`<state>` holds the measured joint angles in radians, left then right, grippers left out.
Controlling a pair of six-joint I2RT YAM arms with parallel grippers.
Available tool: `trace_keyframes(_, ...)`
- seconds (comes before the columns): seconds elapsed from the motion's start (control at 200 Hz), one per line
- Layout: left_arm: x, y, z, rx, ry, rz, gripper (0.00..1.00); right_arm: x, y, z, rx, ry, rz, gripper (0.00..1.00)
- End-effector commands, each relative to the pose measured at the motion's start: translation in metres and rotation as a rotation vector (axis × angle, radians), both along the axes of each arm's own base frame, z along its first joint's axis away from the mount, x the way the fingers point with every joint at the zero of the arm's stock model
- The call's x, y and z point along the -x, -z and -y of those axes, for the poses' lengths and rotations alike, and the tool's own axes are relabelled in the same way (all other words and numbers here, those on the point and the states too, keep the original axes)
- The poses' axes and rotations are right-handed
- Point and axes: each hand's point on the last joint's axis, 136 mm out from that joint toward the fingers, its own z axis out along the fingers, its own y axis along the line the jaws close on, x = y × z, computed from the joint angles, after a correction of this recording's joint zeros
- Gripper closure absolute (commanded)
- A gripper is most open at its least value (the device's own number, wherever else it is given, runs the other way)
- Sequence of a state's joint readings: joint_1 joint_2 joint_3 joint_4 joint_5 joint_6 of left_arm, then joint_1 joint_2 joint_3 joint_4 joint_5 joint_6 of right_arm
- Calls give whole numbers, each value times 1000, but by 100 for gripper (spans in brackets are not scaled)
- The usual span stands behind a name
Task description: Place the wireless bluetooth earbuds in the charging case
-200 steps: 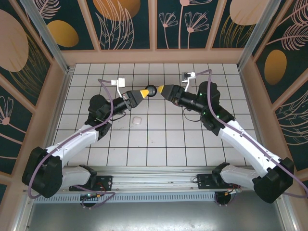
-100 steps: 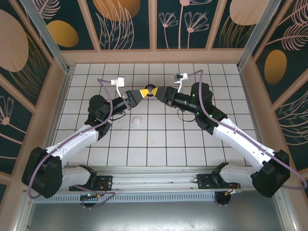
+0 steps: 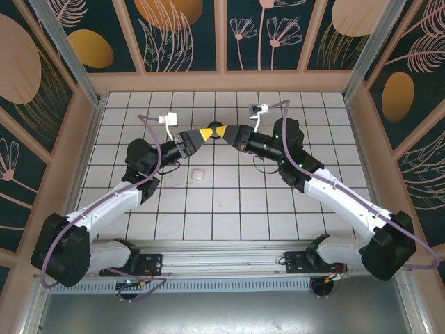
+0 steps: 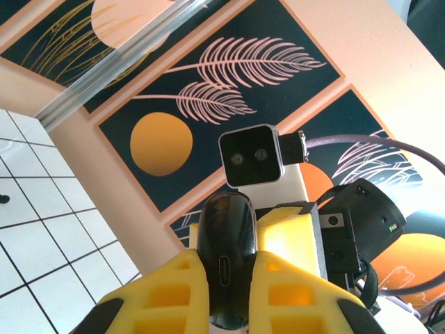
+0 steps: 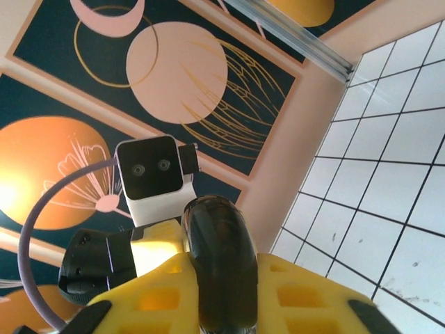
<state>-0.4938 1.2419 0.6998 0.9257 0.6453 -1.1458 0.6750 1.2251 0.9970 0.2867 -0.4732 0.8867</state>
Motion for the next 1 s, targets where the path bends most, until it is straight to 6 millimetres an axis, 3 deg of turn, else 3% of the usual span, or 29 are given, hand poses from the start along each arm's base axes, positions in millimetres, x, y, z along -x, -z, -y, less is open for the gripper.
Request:
trace_keyframes(0.0, 14, -7, 0, -24, 27, 72, 98, 3, -13, -2, -2, -21, 70, 88)
trace_keyframes(0.215, 12, -10, -10, -186, -86, 164, 65, 7, -10, 19, 208, 2, 194, 91)
trace_keyframes(0.35, 17, -20, -20, -302, -159, 288, 55, 7, 0, 35, 420, -18, 250, 92)
trace_keyframes(0.485, 26, -23, -26, -406, -181, 412, 50, 12, 18, 51, 672, -80, 308, 92)
trace_keyframes(0.596, 38, -23, -26, -465, -154, 529, 49, 22, 24, 54, 760, -167, 327, 92)
trace_keyframes(0.761, 69, 3, -18, -551, -18, 831, 43, 34, 34, 44, 822, -240, 365, 92)
trace_keyframes(0.996, 81, 26, -7, -542, 134, 839, 42, 56, 59, 20, 923, -365, 404, 89)
